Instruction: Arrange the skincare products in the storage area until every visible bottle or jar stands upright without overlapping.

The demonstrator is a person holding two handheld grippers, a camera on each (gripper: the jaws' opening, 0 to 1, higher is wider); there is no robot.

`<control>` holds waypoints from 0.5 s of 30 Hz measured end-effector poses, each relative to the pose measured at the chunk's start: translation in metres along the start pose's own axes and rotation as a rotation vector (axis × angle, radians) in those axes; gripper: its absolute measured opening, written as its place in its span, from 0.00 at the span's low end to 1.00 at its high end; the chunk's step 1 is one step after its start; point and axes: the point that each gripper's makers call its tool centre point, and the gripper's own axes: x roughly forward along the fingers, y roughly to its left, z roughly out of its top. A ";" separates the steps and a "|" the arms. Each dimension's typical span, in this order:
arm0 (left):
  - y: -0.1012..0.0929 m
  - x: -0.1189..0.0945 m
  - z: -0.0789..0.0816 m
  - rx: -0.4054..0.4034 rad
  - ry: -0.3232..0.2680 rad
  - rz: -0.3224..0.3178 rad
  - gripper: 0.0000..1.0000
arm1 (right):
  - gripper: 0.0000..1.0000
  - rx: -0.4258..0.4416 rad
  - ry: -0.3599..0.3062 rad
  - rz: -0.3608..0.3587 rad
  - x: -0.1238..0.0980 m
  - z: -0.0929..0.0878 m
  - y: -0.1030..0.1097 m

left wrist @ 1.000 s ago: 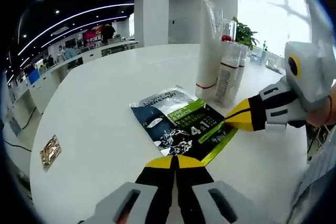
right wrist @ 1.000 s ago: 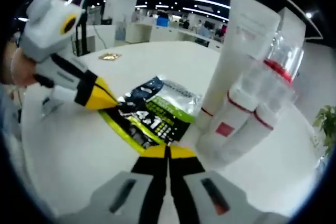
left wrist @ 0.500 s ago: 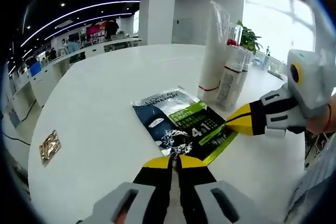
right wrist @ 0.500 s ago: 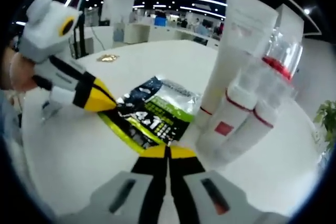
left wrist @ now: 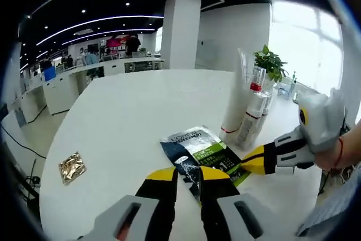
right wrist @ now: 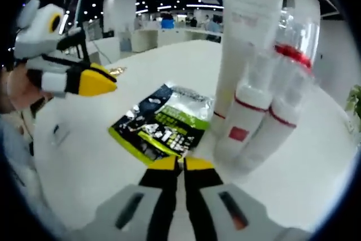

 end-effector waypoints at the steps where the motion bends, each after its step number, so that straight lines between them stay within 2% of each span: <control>1: 0.001 -0.002 0.002 -0.011 -0.009 0.001 0.15 | 0.04 0.009 -0.004 0.010 -0.001 0.001 0.001; 3: 0.005 -0.009 0.008 -0.035 -0.032 0.001 0.15 | 0.04 0.041 -0.042 0.019 -0.005 0.009 0.001; 5: 0.010 -0.013 0.008 -0.044 -0.031 0.003 0.16 | 0.07 0.070 -0.076 0.033 -0.010 0.017 0.001; 8: 0.017 -0.016 0.005 -0.054 -0.017 0.017 0.16 | 0.09 0.105 -0.093 0.048 -0.014 0.021 0.002; 13: 0.042 -0.034 0.002 -0.120 -0.032 0.097 0.16 | 0.13 0.157 -0.121 0.075 -0.022 0.027 0.005; 15: 0.051 -0.044 0.002 -0.108 -0.040 0.138 0.16 | 0.16 0.167 -0.114 0.089 -0.023 0.027 0.009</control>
